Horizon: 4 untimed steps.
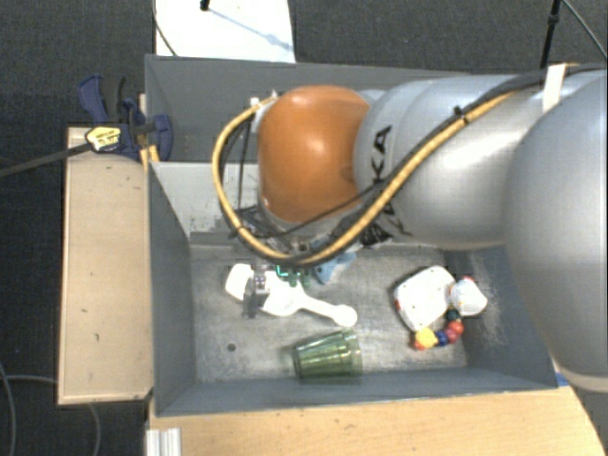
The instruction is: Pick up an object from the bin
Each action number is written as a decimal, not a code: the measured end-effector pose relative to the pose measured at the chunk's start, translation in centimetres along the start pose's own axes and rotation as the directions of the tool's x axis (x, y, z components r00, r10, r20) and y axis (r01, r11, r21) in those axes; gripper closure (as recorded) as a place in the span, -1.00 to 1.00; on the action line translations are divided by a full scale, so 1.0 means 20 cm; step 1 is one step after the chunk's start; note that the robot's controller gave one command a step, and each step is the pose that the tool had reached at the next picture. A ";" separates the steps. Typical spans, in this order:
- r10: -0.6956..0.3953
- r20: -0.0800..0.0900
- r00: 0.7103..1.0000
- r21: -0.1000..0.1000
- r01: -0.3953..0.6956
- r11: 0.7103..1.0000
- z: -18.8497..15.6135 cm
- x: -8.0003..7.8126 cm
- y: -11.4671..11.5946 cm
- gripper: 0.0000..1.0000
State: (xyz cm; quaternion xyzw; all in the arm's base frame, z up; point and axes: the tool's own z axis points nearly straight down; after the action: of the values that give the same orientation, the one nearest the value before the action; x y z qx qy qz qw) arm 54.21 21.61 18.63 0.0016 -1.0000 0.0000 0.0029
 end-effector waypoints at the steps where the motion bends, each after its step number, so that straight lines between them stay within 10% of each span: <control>1: 0.006 0.008 1.000 -0.002 -0.006 1.000 -0.02 -0.01 -0.01 -1.00; 3: 0.165 0.000 0.986 0.001 -0.165 0.986 0.29 -0.02 -0.41 -1.00; 4: 0.103 0.012 0.995 -0.002 -0.103 0.995 0.28 -0.07 -0.38 -1.00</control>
Offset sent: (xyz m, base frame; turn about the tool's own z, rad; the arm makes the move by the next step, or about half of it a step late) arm 0.0096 -0.0732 -0.1163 0.1324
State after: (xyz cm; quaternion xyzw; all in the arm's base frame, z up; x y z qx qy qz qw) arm 55.51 14.06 13.12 -0.0501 -0.9987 -0.0005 -0.0030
